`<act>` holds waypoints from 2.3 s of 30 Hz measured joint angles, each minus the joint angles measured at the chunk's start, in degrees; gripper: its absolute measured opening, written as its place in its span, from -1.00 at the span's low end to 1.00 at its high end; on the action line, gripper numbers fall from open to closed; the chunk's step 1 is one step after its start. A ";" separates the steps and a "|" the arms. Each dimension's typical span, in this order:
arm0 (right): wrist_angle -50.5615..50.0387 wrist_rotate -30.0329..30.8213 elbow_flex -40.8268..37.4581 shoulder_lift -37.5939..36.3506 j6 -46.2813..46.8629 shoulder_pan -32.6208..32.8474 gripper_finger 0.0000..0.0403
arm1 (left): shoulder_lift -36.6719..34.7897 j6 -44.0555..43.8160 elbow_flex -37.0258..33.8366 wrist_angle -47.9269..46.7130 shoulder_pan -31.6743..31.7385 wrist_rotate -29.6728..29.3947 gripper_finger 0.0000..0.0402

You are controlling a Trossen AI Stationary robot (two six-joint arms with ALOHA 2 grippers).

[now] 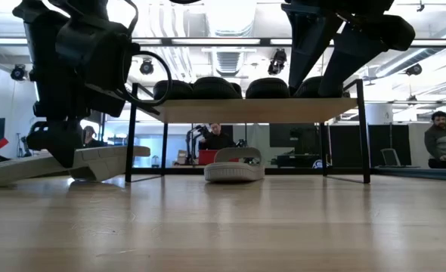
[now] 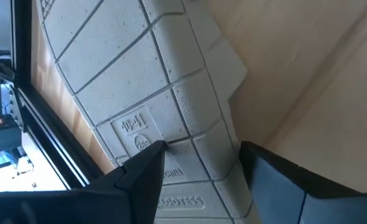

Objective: Pick and place slides into the shelf
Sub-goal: Put the gray slipper under the shelf

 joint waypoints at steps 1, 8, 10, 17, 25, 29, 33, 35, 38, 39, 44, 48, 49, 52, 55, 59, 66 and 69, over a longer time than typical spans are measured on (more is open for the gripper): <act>0.01 -0.18 0.00 0.00 -0.02 -0.09 0.15 | 0.12 0.01 0.00 0.15 0.02 -0.19 -0.02; 0.00 -1.17 0.00 0.00 -0.16 -0.09 0.15 | 0.24 0.07 -0.10 -3.64 0.04 -2.26 -0.03; 0.00 -1.17 0.00 0.00 -0.22 -0.09 0.15 | -0.15 0.08 -0.21 -6.67 0.04 -3.94 -0.07; 0.00 -1.17 -0.25 0.00 -0.24 -0.09 0.15 | -2.34 0.21 -1.09 -11.02 0.50 -6.12 -0.42; 0.00 -1.17 -0.32 0.00 -0.24 -0.09 0.15 | -6.05 0.64 -1.70 -13.11 1.21 -7.12 -0.94; 0.02 -1.17 -0.35 0.00 -0.24 -0.09 0.15 | -9.33 1.64 -1.55 -15.70 2.55 -9.40 -0.99; 0.01 -1.17 -0.37 0.02 -0.24 -0.09 0.15 | -14.29 4.72 -1.64 -15.70 5.09 -9.18 -1.00; 0.02 -1.17 -0.39 0.02 -0.22 -0.09 0.15 | -16.72 5.07 -1.55 -15.61 6.20 -8.69 -1.00; 0.03 -1.13 -0.43 0.02 -0.22 -0.09 0.15 | -19.69 5.14 -0.95 -15.56 6.58 -8.35 -1.00; 0.04 -1.13 -0.44 0.03 -0.20 -0.09 0.15 | -20.42 5.34 -0.93 -15.53 6.57 -7.74 -1.00; 0.07 -0.91 -0.78 0.04 -0.10 -0.09 0.15 | -21.60 6.38 0.27 -14.00 6.46 -3.50 -0.86; 0.08 -0.76 -1.26 0.04 -0.07 -0.09 0.15 | -21.10 6.44 1.64 -13.12 6.46 -2.79 -0.61; 0.08 -0.76 -1.39 0.04 -0.04 -0.09 0.15 | -20.80 6.42 1.96 -13.13 6.46 -2.68 -0.54; 0.08 -0.76 -1.61 0.04 -0.07 -0.09 0.15 | -19.94 6.44 2.96 -13.03 6.46 -2.63 -0.34; 0.06 -0.76 -1.81 0.04 -0.07 -0.09 0.15 | -18.47 6.40 3.15 -12.67 6.46 -1.24 -0.16; 0.09 -0.83 -2.34 0.04 -0.07 -0.09 0.15 | -14.66 6.39 2.35 -12.03 6.23 2.11 -0.01; 0.20 -2.09 -3.48 0.04 -0.05 -0.11 0.15 | -5.86 6.39 2.70 -11.87 4.02 4.00 0.05; 0.22 -2.79 -3.75 0.04 -0.22 -0.16 0.15 | -3.82 6.35 2.91 -10.98 3.11 3.96 0.05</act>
